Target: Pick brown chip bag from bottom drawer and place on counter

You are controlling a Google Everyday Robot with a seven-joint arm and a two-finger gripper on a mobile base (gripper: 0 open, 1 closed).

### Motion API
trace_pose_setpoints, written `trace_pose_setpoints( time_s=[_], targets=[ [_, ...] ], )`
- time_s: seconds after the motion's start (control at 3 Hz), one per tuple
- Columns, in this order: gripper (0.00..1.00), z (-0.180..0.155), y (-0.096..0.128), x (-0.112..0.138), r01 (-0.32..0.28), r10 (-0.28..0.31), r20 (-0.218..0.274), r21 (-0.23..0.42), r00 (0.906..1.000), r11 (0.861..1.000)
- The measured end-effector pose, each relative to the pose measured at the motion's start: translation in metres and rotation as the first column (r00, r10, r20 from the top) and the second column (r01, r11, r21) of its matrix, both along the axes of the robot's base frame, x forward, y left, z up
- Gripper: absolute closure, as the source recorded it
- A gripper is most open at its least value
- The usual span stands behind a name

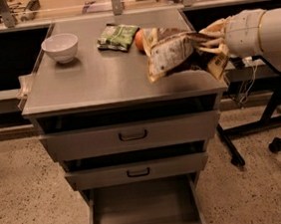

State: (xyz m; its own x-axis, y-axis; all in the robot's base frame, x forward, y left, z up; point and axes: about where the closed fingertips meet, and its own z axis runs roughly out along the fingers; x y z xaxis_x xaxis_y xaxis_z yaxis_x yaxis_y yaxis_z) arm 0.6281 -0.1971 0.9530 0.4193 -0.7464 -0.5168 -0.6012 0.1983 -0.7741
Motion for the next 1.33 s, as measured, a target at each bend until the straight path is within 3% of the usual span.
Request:
trace_pose_setpoints(
  time_s=[0.33, 0.67, 1.0, 1.33],
  targets=[
    [1.00, 0.009, -0.004, 0.041, 0.137, -0.137, -0.006, 0.078, 0.9906, 0.987],
    [0.73, -0.005, -0.010, 0.064, 0.212, -0.201, -0.084, 0.156, 0.9759, 0.965],
    [0.50, -0.019, -0.009, 0.045, 0.165, -0.148, -0.106, 0.182, 0.9833, 0.969],
    [0.27, -0.019, -0.009, 0.045, 0.160, -0.144, -0.097, 0.176, 0.9847, 0.971]
  ],
)
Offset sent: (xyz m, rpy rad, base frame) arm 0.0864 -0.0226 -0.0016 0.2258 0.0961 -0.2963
